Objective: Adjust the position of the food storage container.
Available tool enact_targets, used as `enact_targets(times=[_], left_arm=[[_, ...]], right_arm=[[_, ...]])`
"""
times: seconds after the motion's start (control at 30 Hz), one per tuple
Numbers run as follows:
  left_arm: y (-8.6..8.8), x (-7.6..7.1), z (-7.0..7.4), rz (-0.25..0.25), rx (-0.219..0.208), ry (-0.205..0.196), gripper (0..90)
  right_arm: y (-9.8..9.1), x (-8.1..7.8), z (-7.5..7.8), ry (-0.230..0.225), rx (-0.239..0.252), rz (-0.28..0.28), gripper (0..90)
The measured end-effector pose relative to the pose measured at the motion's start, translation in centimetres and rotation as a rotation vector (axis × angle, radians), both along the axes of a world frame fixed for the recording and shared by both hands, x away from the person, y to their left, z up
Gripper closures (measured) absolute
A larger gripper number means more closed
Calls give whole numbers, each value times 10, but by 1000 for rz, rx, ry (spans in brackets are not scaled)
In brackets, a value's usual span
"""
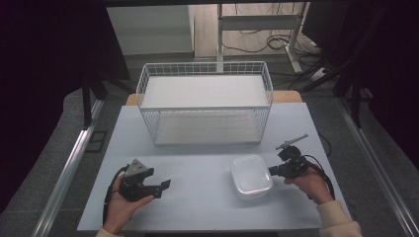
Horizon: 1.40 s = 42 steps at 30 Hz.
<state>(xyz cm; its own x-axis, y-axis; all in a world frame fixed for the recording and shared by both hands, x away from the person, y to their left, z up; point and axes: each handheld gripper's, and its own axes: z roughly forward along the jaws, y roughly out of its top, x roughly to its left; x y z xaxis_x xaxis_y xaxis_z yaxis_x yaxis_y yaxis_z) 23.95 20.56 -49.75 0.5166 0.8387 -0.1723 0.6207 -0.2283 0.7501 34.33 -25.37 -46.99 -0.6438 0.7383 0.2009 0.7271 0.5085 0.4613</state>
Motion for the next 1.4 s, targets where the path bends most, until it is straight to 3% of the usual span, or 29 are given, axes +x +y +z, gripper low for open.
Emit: enact_targets(times=[0.73, 0.9, 1.4], left_arm=[[5, 0, 1, 17, -13, -2, 216], [5, 0, 2, 19, -18, -5, 217], [5, -1, 2, 18, -16, -7, 217]], right_arm=[[57, -10, -4, 2, 39, 124, 893], [69, -19, -5, 3, 45, 164, 892], [90, -35, -14, -1, 77, 226, 892]])
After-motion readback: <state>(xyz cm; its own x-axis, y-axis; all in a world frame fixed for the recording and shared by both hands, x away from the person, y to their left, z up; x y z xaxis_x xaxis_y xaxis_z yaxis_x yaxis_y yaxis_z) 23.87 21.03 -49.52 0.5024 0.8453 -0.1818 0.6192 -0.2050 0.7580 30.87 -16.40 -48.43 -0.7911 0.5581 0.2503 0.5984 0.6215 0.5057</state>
